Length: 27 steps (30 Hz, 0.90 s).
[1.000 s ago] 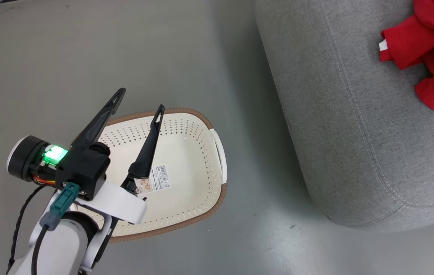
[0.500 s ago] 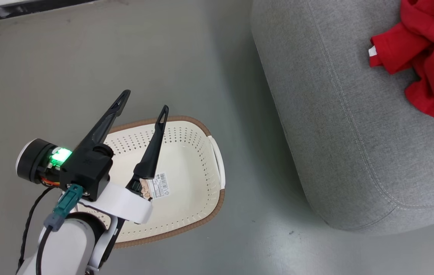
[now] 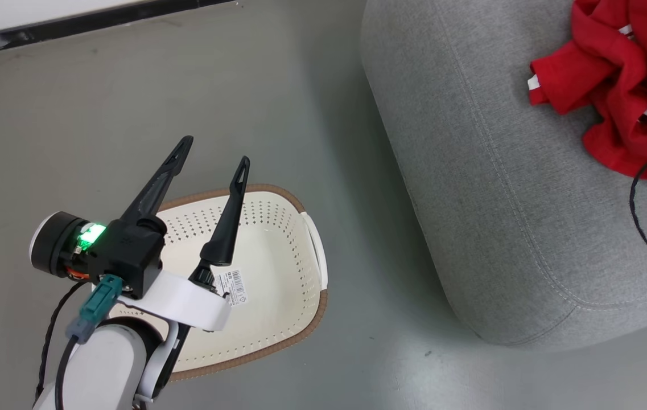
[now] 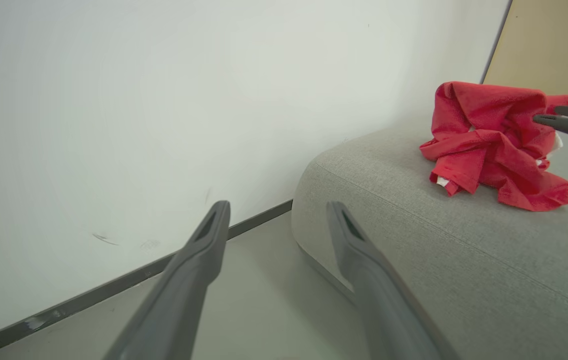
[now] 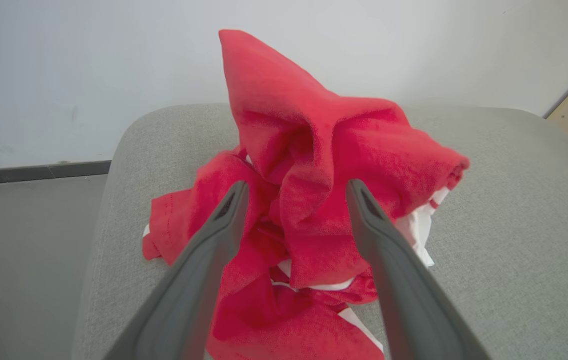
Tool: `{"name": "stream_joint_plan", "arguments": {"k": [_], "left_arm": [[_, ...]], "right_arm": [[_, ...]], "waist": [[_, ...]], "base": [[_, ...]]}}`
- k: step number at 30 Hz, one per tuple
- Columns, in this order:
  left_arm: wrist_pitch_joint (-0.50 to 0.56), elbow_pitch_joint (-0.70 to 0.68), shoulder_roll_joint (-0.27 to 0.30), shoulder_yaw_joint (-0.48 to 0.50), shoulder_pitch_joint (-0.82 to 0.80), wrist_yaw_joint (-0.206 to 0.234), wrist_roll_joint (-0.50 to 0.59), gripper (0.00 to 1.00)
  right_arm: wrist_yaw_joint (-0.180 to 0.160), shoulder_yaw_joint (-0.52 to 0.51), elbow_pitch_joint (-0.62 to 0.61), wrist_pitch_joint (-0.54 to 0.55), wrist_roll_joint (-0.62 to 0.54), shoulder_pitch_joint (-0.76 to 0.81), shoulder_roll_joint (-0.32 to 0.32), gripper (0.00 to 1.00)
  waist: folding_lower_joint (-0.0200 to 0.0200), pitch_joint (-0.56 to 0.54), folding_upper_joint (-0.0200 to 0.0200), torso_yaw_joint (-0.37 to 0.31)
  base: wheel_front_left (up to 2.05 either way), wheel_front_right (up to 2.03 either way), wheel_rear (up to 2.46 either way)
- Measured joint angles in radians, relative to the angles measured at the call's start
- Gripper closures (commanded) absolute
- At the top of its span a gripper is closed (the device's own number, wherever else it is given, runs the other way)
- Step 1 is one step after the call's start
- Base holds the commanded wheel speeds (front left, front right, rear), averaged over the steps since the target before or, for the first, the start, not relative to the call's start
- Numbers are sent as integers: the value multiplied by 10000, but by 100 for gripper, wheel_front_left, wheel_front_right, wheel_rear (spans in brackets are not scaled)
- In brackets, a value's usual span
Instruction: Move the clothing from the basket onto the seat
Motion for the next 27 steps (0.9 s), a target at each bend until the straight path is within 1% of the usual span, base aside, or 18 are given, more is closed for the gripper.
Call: {"name": "stream_joint_plan", "arguments": {"k": [8, 14, 16, 22, 27], "left_arm": [[-307, 272, -88, 180, 116, 117, -98, 0], [-554, 453, -163, 305, 240, 263, -199, 0], [-658, 504, -192, 347, 316, 276, -244, 0], [-966, 706, -293, 600, 621, 502, -370, 0], [-1239, 970, -468, 813, 898, 704, -577, 0]], "right_arm": [[0, 299, -451, -171, 545, 529, 155, 0], [-2, 564, -938, -267, 945, 740, 249, 0], [0, 686, -1068, -268, 1097, 793, 318, 0], [-2, 1076, -1540, -278, 1335, 977, 453, 0], [-2, 1304, -2328, -401, 1689, 1115, 667, 0]], "waist": [[0, -248, 0, -137], [0, -503, 0, -110], [0, -599, 0, -69], [0, -900, 0, 144], [0, -1232, 0, 448]], "base": [[0, 0, 0], [0, 0, 0], [0, 0, 0], [0, 0, 0], [0, 0, 0]]}}
